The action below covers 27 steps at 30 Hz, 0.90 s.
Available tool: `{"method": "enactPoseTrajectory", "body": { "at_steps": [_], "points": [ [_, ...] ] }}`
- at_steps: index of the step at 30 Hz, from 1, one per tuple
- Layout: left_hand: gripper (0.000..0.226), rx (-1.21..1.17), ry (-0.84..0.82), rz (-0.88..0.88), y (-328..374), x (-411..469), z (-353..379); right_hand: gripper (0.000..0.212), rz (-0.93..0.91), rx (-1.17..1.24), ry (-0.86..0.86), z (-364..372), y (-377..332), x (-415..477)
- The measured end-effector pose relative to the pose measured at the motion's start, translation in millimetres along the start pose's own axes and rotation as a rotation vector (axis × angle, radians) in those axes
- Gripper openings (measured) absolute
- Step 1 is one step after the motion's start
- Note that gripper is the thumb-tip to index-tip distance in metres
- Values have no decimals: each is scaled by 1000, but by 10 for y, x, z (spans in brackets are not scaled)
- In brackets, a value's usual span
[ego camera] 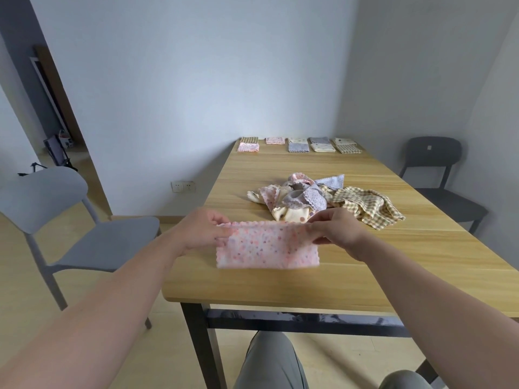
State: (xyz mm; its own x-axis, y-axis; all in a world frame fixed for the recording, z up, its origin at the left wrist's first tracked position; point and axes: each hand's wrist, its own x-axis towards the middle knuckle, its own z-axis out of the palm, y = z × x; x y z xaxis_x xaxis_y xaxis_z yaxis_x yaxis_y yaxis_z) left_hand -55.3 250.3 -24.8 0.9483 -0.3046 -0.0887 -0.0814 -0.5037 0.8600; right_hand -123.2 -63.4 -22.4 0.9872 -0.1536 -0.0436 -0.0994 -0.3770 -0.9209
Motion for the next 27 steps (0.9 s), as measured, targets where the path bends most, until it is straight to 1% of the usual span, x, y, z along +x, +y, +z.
{"method": "enactPoseTrajectory", "body": {
  "at_steps": [1,3,5,7,10,12,15,17,19,21,23,25,27],
  "points": [
    [16,6,60,46,-21,-1,16,2,-35,-3,36,14,13,1],
    [9,95,172,134,-35,-47,68,6,-92,-12,102,29,58,-14],
    [6,167,212,200,-64,-121,152,7,-137,-100,121,50,109,-83],
    [12,270,152,251,-152,-211,269,8,-156,-206,82,92,220,-142],
    [17,495,58,303,-381,-291,434,11,-147,-383,-1,162,419,-228],
    [19,543,29,302,-516,-330,496,16,-132,-506,-53,195,523,-292],
    [19,571,15,317,-578,-362,516,21,-97,-585,-113,202,651,-324],
    [16,602,-23,298,-500,-388,491,16,-82,-582,-137,186,637,-329],
    [24,680,10,305,-377,-390,475,7,-120,-597,-94,173,547,-340],
    [30,721,107,355,-252,-342,526,14,-228,-652,-13,208,452,-317],
    [35,698,139,364,-158,-212,655,24,-305,-711,33,319,365,-244],
    [42,706,105,320,-101,-43,845,36,-286,-770,-4,502,290,-149],
    [51,750,58,272,-110,105,1037,46,-225,-831,-84,727,276,-47]
  ]
}}
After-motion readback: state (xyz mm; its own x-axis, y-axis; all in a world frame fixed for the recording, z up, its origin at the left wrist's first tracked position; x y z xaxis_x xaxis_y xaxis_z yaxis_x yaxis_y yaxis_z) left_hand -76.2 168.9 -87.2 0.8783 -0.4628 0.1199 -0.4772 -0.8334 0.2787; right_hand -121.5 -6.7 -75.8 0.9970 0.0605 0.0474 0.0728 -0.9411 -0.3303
